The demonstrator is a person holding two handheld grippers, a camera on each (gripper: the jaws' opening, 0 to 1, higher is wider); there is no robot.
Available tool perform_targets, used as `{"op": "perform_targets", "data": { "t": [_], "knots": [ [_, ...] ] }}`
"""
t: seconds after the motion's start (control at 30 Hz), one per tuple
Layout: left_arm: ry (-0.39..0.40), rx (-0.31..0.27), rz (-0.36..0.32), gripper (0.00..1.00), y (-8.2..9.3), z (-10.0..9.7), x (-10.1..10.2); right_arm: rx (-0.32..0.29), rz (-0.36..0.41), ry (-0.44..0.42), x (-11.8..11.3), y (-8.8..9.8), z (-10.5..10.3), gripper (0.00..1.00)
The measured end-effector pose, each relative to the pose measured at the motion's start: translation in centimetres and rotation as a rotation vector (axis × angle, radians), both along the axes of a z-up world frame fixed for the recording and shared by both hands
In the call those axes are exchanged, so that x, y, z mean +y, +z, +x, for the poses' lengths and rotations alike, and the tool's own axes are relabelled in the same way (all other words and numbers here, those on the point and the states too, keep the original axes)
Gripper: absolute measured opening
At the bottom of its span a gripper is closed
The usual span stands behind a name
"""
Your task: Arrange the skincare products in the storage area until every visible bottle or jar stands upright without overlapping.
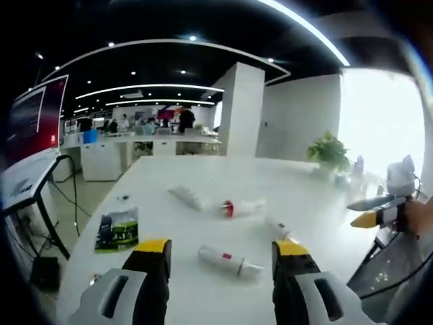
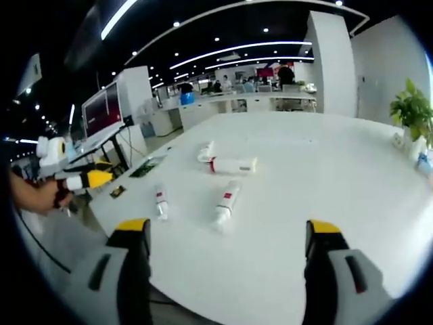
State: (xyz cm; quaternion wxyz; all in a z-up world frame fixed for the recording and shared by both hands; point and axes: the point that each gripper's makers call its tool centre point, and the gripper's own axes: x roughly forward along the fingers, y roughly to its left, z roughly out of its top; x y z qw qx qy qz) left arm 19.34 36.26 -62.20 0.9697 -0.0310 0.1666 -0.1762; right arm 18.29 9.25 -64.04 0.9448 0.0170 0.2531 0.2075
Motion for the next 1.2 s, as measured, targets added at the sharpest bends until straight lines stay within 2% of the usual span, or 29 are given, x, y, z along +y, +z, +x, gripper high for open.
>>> {"op": "perform_targets", "data": {
  "t": [0.07,0.13,0.17,0.2,0.27,0.33,0.37,0.57,0.77,0.83,0.93,1.03,1.1,1.2],
  "knots": [
    [0.000,0.001,0.003,0.62,0.0,0.0,0.0,0.007,0.006,0.003,0.1,0.0,-0.1,0.92],
    [0.000,0.003,0.004,0.62,0.0,0.0,0.0,0.007,-0.009,0.013,0.0,-0.1,-0.3,0.80],
    [0.000,0.004,0.005,0.61,-0.1,0.0,0.0,0.007,-0.063,0.044,-0.2,-0.3,-0.5,0.74],
    [0.000,0.004,0.006,0.61,-0.1,0.0,0.0,0.009,-0.066,0.043,-0.2,-0.4,-0.6,0.67],
    [0.002,0.005,0.006,0.61,-0.1,0.0,0.0,0.009,-0.086,0.067,0.1,-0.6,-0.7,0.61],
    [0.000,0.006,0.011,0.61,-0.2,0.0,0.0,0.047,-0.101,0.074,0.0,-1.1,-1.0,0.52],
    [0.001,0.004,0.013,0.61,-0.2,0.0,0.1,0.046,-0.104,0.072,-0.1,-1.2,-0.9,0.50],
    [0.008,0.006,0.009,0.60,-0.2,0.0,0.3,0.051,-0.055,0.024,-1.5,-0.8,-0.6,0.29],
    [0.007,0.006,0.016,0.60,-0.2,0.0,0.3,0.059,-0.034,0.005,-1.6,-0.5,-0.7,0.16],
    [0.007,0.009,0.016,0.59,-0.2,0.0,0.3,0.089,0.013,-0.009,-1.3,-0.4,-1.0,0.16],
    [0.005,0.013,0.030,0.57,-0.4,0.0,0.4,0.072,-0.007,0.003,-1.2,-0.3,-1.0,0.20],
    [0.006,0.008,0.035,0.56,-0.3,0.0,0.4,0.063,-0.015,0.025,-0.6,-0.2,-1.2,0.34],
    [0.006,0.008,0.038,0.56,-0.3,0.0,0.5,0.040,-0.067,0.041,-0.5,-0.2,-1.1,0.43],
    [0.006,0.009,0.039,0.56,-0.4,0.0,0.5,0.032,-0.063,0.053,0.1,-0.1,-1.1,0.58]
  ]
}}
